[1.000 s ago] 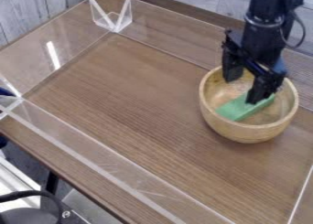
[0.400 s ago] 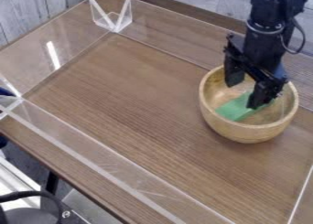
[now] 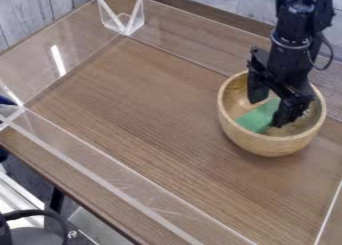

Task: Remove the green block from inside the brown bowl and put it on the table

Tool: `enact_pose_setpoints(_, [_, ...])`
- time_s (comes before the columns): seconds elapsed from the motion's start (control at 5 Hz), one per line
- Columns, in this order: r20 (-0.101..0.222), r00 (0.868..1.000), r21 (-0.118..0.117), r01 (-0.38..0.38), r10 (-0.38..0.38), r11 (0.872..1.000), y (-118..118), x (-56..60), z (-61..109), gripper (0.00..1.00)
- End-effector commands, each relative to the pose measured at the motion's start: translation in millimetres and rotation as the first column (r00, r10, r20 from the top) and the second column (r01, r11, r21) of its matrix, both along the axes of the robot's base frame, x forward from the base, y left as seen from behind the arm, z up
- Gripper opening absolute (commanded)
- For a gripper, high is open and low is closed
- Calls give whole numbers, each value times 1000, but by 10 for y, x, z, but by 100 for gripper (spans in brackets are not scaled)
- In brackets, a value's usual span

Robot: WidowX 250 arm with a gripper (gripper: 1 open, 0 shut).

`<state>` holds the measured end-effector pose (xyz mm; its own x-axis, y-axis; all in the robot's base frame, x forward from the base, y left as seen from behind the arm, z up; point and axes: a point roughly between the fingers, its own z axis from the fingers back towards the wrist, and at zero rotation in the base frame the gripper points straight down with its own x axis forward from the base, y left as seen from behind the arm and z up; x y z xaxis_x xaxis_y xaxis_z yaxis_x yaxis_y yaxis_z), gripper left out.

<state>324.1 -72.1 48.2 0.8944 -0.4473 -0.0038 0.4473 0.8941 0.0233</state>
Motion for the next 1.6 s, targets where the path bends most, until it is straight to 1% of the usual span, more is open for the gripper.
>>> enact_pose_setpoints(0.0, [60, 998, -17, 10, -9, 1000, -36, 144, 131, 0])
enact_pose_setpoints(0.2, [63, 998, -16, 9, -8, 1000, -36, 145, 138, 0])
enact_pose_setpoints(1.0, [84, 996, -14, 2, -1, 1000, -6, 129, 282, 0])
enact_pose_setpoints(1.4, [90, 996, -14, 1, 0, 1000, -2, 122, 319, 0])
